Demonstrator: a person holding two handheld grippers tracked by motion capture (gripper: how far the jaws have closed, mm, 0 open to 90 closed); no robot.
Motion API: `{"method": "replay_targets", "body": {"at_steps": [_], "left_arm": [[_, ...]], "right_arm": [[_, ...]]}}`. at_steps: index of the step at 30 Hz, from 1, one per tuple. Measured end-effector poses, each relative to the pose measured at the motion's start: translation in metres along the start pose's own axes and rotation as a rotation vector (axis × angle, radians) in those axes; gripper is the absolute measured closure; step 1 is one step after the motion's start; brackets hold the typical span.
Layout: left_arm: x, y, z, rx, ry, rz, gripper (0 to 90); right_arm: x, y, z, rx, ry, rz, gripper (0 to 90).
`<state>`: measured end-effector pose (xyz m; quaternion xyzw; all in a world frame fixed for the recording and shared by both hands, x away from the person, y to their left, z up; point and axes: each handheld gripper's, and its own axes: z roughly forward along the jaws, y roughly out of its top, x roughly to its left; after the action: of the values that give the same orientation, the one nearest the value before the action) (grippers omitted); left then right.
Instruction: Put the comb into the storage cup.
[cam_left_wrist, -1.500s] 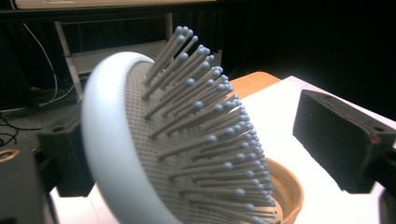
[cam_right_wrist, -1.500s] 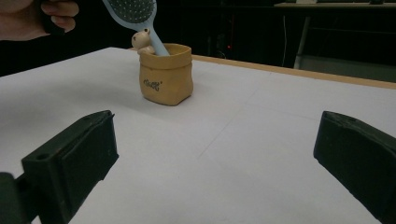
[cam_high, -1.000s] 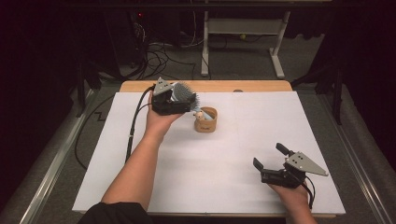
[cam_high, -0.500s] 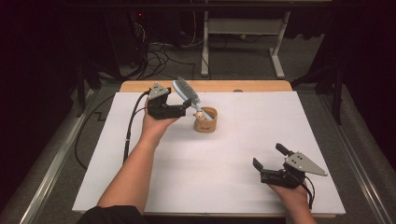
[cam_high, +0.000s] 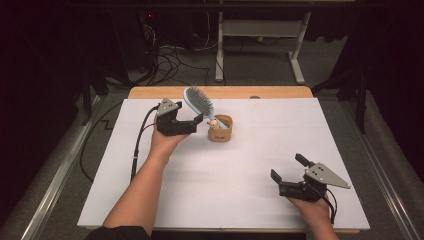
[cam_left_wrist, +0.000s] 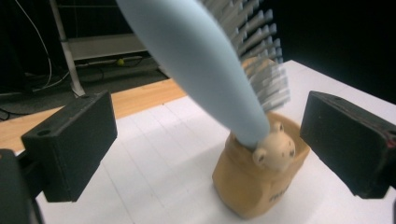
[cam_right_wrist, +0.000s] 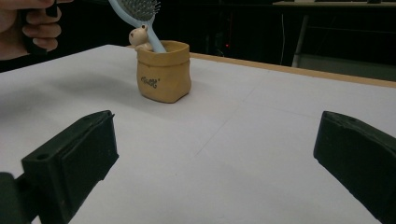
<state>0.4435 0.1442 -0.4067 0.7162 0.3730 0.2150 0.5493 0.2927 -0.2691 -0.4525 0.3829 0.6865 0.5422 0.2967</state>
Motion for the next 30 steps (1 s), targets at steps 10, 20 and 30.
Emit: {"method": "replay_targets", "body": {"at_steps": [10, 20, 30], "left_arm": [[-0.001, -0.033, -0.014, 0.027, -0.022, 0.007, 3.0], [-0.009, -0.053, -0.042, 0.032, -0.024, 0.015, 0.0], [-0.023, -0.070, -0.082, 0.007, -0.041, 0.051, 0.0]], "right_arm": [[0.000, 0.000, 0.000, 0.000, -0.003, -0.001, 0.1], [-0.001, 0.000, -0.001, 0.000, -0.010, 0.000, 0.1], [0.000, 0.000, -0.002, -0.003, -0.013, -0.005, 0.1]]}}
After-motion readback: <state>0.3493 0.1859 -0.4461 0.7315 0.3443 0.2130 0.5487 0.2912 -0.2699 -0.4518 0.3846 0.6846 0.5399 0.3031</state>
